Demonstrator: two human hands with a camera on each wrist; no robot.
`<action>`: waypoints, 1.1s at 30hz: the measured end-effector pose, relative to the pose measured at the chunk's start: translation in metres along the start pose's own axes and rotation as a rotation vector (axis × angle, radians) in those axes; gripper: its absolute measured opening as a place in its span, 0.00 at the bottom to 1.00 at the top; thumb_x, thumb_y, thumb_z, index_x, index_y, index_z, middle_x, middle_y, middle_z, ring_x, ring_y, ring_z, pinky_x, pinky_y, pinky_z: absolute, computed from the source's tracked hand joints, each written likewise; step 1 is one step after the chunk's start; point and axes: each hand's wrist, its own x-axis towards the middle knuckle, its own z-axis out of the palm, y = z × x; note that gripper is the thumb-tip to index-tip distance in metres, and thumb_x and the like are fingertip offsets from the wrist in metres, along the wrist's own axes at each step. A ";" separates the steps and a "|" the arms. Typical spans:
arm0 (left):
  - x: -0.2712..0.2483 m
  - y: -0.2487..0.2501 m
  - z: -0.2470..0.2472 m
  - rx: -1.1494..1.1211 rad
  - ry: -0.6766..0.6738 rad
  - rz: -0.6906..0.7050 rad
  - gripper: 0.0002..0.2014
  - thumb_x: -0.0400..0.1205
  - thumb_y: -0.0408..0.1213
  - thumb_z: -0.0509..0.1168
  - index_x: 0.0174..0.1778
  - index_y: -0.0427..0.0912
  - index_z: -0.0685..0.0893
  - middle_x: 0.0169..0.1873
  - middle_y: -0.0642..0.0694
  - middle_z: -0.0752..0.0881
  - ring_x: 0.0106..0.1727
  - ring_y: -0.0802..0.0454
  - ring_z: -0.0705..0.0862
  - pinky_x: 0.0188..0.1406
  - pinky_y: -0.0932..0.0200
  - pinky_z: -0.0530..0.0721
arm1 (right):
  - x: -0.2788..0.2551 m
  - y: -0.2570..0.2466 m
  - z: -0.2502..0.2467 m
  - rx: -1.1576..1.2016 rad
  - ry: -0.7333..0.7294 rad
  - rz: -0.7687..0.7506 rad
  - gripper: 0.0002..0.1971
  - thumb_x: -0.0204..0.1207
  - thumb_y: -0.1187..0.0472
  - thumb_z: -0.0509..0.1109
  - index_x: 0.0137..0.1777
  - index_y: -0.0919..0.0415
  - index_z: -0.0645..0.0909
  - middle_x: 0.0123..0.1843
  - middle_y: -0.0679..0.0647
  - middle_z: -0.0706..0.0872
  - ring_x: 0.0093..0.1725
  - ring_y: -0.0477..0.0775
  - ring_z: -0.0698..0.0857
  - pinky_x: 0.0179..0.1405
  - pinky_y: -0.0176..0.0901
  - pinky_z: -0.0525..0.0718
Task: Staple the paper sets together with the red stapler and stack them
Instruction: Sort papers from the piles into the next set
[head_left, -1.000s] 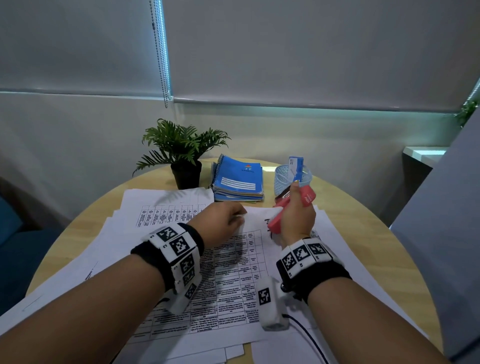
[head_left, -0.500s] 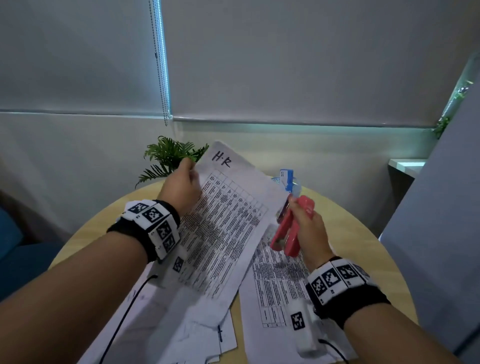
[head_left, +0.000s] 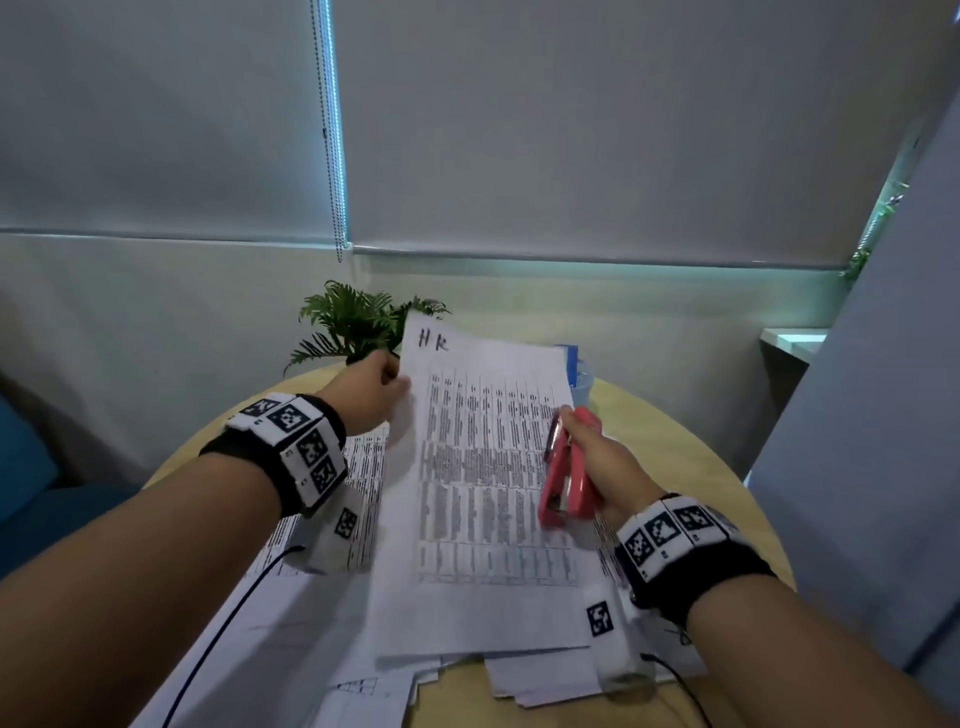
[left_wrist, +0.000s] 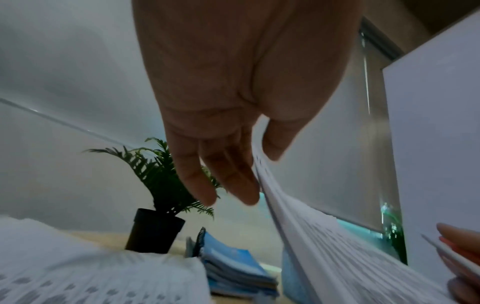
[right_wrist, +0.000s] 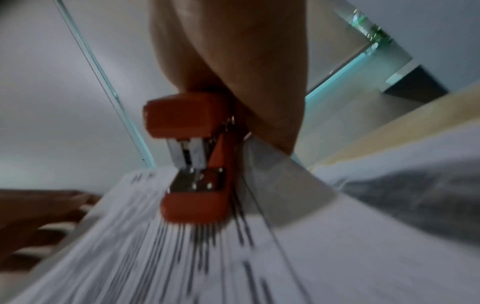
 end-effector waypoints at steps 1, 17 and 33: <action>-0.003 -0.006 0.002 0.056 -0.067 -0.002 0.11 0.86 0.41 0.57 0.61 0.40 0.74 0.51 0.42 0.84 0.44 0.48 0.84 0.34 0.60 0.82 | 0.003 0.001 -0.009 -0.054 0.022 0.038 0.23 0.74 0.41 0.71 0.49 0.63 0.81 0.35 0.59 0.88 0.34 0.59 0.85 0.54 0.56 0.84; -0.030 -0.073 0.019 0.740 -0.569 -0.078 0.22 0.83 0.48 0.59 0.75 0.55 0.72 0.72 0.48 0.75 0.71 0.49 0.74 0.71 0.56 0.72 | 0.019 0.008 -0.045 -1.145 0.316 0.158 0.44 0.73 0.25 0.49 0.69 0.62 0.77 0.70 0.64 0.77 0.70 0.64 0.73 0.71 0.53 0.69; -0.016 -0.073 0.016 0.652 -0.602 -0.073 0.19 0.84 0.48 0.61 0.69 0.47 0.79 0.66 0.47 0.80 0.66 0.49 0.78 0.63 0.59 0.73 | 0.064 0.020 0.110 -1.026 -0.178 0.028 0.28 0.71 0.32 0.62 0.36 0.59 0.83 0.42 0.56 0.91 0.41 0.57 0.89 0.54 0.50 0.87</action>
